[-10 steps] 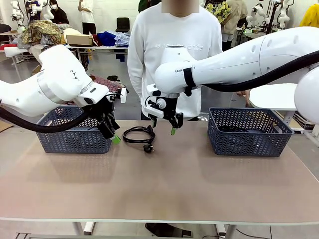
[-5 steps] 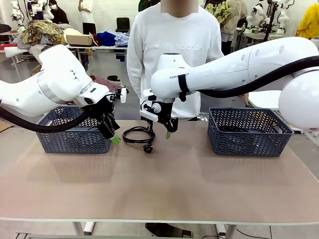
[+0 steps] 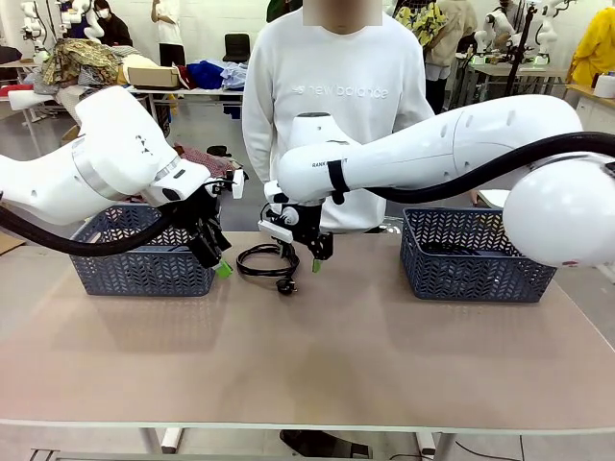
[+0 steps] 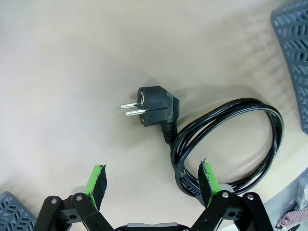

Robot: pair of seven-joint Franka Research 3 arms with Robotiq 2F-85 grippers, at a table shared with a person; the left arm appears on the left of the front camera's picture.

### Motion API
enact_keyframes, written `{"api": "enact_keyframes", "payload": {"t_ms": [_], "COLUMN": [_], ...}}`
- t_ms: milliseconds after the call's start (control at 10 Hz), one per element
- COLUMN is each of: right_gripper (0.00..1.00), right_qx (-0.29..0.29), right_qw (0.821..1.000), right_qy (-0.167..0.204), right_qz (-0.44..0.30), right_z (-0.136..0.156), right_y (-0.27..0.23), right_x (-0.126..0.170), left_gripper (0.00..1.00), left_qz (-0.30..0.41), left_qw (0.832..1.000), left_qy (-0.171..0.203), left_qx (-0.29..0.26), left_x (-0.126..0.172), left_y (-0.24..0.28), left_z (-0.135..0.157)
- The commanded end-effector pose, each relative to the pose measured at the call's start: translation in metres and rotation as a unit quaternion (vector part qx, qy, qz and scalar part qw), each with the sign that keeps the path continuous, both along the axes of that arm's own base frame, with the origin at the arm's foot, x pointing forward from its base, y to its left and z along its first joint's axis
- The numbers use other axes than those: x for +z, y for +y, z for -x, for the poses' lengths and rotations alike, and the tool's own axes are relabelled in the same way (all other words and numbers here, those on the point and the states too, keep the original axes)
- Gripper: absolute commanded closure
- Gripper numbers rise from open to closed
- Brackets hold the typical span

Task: Organize the cables according to human instructions.
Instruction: Pick up a bundle of cables and place it in the basket indicated by the human.

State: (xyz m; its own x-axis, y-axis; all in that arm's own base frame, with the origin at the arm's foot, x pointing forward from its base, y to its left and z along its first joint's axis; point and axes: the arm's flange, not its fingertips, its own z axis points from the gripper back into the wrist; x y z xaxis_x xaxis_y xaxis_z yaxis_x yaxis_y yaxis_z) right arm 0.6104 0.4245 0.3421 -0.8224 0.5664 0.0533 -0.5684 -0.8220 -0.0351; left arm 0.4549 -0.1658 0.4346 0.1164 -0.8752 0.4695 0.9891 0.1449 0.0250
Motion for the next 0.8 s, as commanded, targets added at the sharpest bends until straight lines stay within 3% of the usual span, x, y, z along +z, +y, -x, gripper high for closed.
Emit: {"api": "enact_keyframes", "payload": {"t_ms": [0,700], "right_gripper": [0.00,0.00], "right_qx": [-0.012,-0.017], "right_qw": [1.000,0.999], "right_qy": [0.002,0.013], "right_qz": [0.023,0.030], "right_z": [-0.010,-0.017], "right_y": [0.010,0.021], "right_x": [0.003,-0.008], "left_gripper": [0.00,0.00], "left_qz": [0.000,0.000], "left_qw": [1.000,1.000], "left_qy": [0.000,0.000], "left_qx": [0.001,0.001], "left_x": [0.001,0.001], "left_y": [0.001,0.001], "left_z": [-0.001,-0.001]}}
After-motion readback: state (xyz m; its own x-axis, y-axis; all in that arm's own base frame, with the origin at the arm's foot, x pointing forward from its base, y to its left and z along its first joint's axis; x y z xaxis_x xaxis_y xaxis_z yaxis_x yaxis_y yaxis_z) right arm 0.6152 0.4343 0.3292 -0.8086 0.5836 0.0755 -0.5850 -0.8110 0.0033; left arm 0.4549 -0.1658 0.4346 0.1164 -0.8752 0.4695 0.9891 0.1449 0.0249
